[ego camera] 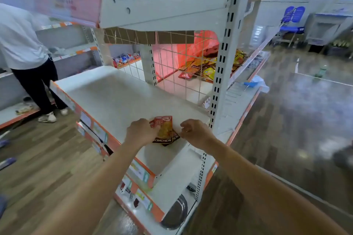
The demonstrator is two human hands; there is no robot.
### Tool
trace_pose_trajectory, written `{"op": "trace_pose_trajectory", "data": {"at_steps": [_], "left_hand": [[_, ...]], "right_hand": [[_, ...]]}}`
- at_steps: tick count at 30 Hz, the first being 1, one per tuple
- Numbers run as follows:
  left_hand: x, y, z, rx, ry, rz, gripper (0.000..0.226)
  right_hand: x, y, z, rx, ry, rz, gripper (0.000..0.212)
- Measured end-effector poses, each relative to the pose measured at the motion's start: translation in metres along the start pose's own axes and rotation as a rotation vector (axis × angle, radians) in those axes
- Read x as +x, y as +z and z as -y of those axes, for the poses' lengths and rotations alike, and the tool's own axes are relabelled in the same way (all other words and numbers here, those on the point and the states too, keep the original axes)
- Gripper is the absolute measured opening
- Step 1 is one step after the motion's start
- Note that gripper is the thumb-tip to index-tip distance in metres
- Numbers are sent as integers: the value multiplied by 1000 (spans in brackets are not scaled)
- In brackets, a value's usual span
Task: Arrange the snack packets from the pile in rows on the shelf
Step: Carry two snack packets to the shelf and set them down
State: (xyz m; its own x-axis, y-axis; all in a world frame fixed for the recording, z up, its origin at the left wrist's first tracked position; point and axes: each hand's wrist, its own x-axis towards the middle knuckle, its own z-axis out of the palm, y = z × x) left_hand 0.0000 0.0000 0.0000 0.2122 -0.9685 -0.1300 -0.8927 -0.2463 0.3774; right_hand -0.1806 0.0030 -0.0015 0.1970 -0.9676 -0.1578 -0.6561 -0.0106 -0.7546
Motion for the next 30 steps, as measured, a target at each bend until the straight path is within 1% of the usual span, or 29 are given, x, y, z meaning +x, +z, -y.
{"op": "trace_pose_trajectory", "data": {"at_steps": [3,6,8,10,13,15,16,18,20,21,22,24,26,30], "left_hand": [[11,5,2,-62,-50,-23,41],[15,8,-6,-138,-62,-28,38],[16,10,-10,-229,-61,-44,40],[17,13,-13,-341,-71,-34,41],[17,18,-10,-407,-107,-22,43],[20,18,-5,-467,-125,-3,35],[21,18,-2,-518,-144,2,28],[21,20,2,-648,-155,46,34],[18,24,2,-804,-148,102,16],[16,27,0,-858,-141,126,20],[15,30,-2,-901,-131,137,27],[11,36,-9,-943,-116,146,36],[9,40,-20,-953,-83,170,41],[3,49,-41,-929,12,231,38]], "right_hand": [[16,12,6,22,111,-55,40],[29,22,16,17,154,-84,31],[36,27,23,-17,172,-77,24],[40,32,27,-37,204,-59,22],[43,35,28,-8,245,-58,20],[42,33,26,80,267,-77,18],[44,31,24,131,284,-88,24],[45,28,21,272,321,-96,35],[44,24,15,434,326,-70,31],[41,22,11,490,327,-53,19],[37,20,8,537,332,-46,13],[28,14,-1,599,328,-53,22],[18,6,-12,663,311,-67,19],[-2,-19,-35,780,265,-104,17]]}}
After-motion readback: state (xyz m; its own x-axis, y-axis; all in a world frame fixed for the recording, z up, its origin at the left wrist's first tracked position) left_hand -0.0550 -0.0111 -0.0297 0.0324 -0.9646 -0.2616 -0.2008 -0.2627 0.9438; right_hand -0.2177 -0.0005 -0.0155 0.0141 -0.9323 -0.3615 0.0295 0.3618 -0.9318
